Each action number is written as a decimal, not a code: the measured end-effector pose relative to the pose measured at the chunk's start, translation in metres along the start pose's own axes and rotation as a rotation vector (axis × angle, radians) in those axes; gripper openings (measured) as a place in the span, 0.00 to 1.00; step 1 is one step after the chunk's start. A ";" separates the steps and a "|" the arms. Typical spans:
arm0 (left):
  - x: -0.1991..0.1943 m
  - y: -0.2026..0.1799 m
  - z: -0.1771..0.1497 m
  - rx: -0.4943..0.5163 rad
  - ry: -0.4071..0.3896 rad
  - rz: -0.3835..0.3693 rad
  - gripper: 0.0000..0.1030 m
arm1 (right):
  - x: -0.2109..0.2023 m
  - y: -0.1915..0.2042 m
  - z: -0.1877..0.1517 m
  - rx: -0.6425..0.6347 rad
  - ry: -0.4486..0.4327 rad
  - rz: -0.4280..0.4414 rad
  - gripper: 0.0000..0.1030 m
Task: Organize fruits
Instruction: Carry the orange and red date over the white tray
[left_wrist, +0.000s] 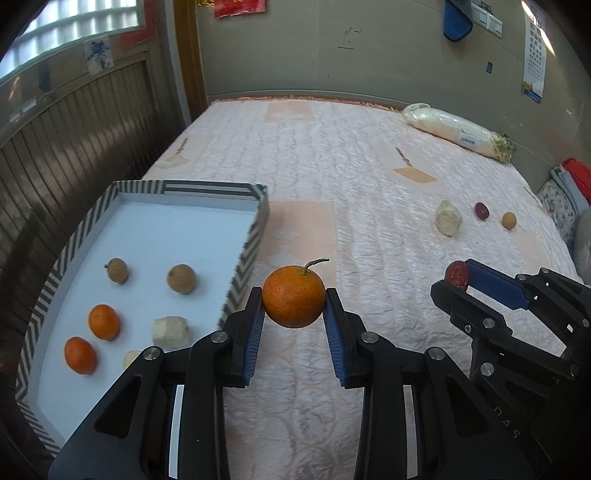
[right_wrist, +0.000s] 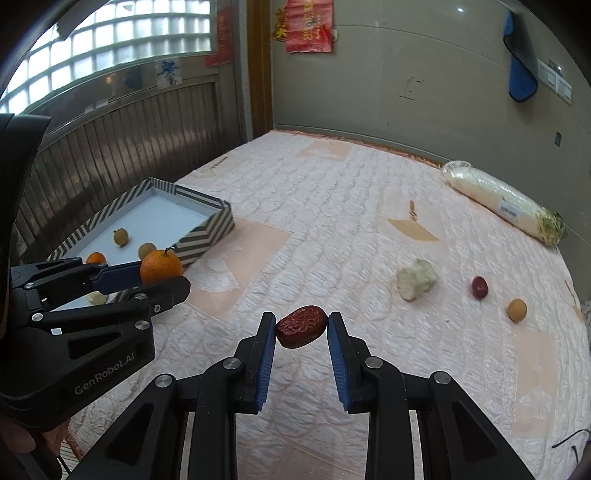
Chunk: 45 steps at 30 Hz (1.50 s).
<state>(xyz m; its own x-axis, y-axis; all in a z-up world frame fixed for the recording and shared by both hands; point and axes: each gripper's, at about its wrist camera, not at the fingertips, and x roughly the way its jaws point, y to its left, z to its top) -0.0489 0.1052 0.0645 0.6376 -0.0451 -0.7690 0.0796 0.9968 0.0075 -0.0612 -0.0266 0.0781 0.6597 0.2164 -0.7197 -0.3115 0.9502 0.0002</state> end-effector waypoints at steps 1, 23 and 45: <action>-0.001 0.003 0.000 -0.004 -0.003 0.003 0.31 | 0.000 0.002 0.001 -0.004 -0.001 0.003 0.27; -0.021 0.065 -0.009 -0.091 -0.018 0.069 0.31 | 0.001 0.069 0.024 -0.113 -0.032 0.089 0.27; -0.037 0.132 -0.041 -0.187 0.004 0.128 0.31 | 0.015 0.140 0.031 -0.234 -0.011 0.193 0.27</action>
<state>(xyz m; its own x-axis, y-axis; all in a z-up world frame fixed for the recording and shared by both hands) -0.0939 0.2414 0.0678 0.6304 0.0827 -0.7719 -0.1454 0.9893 -0.0128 -0.0735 0.1166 0.0891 0.5803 0.3917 -0.7140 -0.5803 0.8140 -0.0251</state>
